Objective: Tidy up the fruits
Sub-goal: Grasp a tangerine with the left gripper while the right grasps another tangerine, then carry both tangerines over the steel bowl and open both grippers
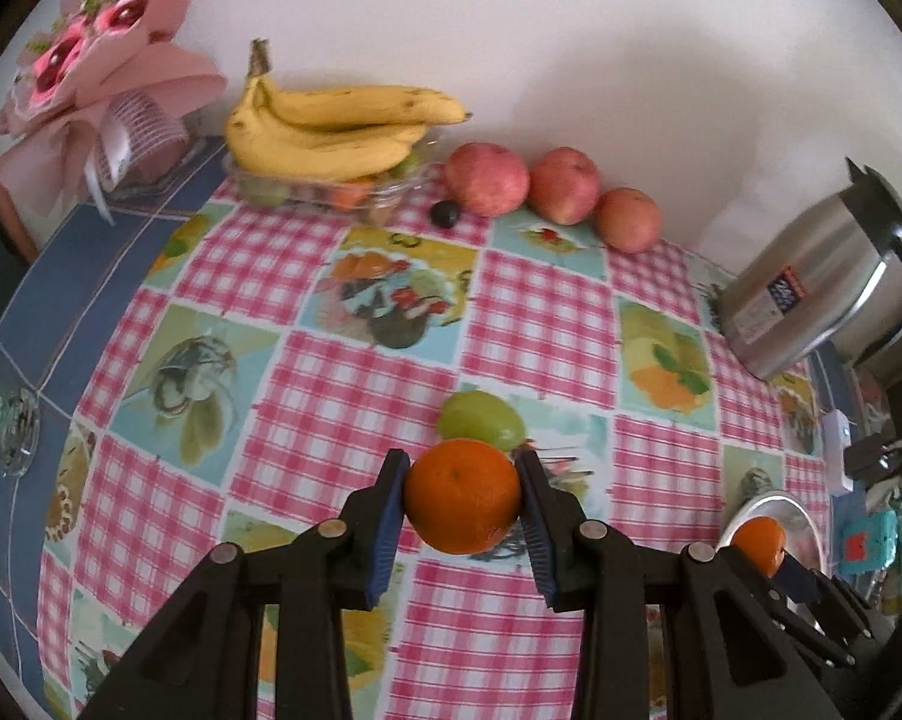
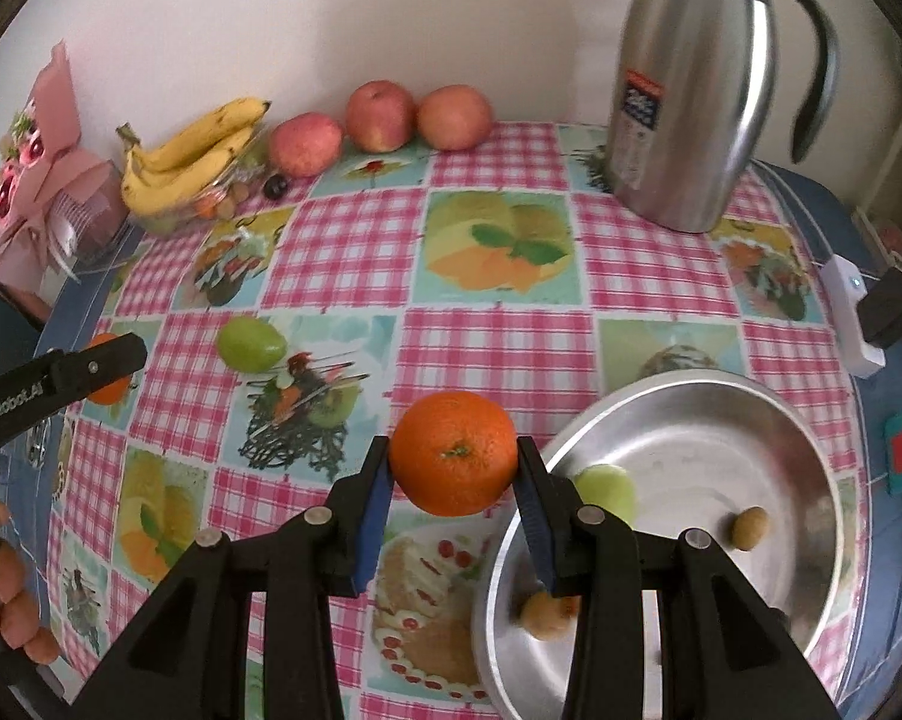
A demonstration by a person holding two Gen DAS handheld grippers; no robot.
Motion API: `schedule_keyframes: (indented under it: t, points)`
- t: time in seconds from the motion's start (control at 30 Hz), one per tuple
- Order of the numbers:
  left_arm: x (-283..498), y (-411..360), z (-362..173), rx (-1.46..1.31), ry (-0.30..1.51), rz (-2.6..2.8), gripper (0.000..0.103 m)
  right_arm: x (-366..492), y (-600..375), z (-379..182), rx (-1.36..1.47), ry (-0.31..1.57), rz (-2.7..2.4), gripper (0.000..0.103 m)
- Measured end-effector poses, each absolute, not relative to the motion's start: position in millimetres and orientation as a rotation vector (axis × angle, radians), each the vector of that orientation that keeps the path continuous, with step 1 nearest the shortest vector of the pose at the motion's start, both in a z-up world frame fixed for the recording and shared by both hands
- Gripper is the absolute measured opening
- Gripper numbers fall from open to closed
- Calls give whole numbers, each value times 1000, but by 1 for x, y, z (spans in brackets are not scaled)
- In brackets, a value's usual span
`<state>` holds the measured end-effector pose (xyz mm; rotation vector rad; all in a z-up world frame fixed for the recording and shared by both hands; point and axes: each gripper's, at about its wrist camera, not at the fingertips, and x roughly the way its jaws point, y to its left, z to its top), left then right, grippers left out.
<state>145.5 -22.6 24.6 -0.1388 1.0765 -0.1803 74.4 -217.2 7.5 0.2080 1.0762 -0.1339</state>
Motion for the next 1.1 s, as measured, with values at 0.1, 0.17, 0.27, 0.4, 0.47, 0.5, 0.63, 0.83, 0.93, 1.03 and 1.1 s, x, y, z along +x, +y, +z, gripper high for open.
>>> schedule_keyframes:
  t: [0.1,0.17,0.27,0.4,0.47,0.5,0.63,0.83,0.93,1.03,1.1]
  points:
    - [140,-38,30,-112,1068,-215,38,70,-228,11,223,1068,-160,41]
    - [137,-49,31,-101,1065,-243,38,66,-237,13,235,1064,-178,41]
    - [130,-66,33,-82,1065,-292,38,63,-246,12,249,1064,-199,41]
    - [121,-92,33,-60,1081,-357,38,56,-262,12,274,1062,-234,41]
    - [117,-104,31,-55,1094,-388,38,53,-269,11,283,1062,-255,41]
    - [116,-109,30,-50,1099,-402,39,51,-275,11,290,1062,-268,41]
    - [106,-131,32,-17,1103,-451,38,42,-293,9,326,1061,-312,41]
    - [88,-166,31,46,1110,-531,38,29,-316,7,365,1061,-372,41]
    - [78,-185,28,94,1115,-569,39,23,-326,8,388,1055,-393,41]
    - [70,-198,24,135,1118,-591,39,18,-330,8,402,1052,-408,41]
    - [66,-206,18,168,1126,-589,38,18,-331,7,405,1055,-407,41]
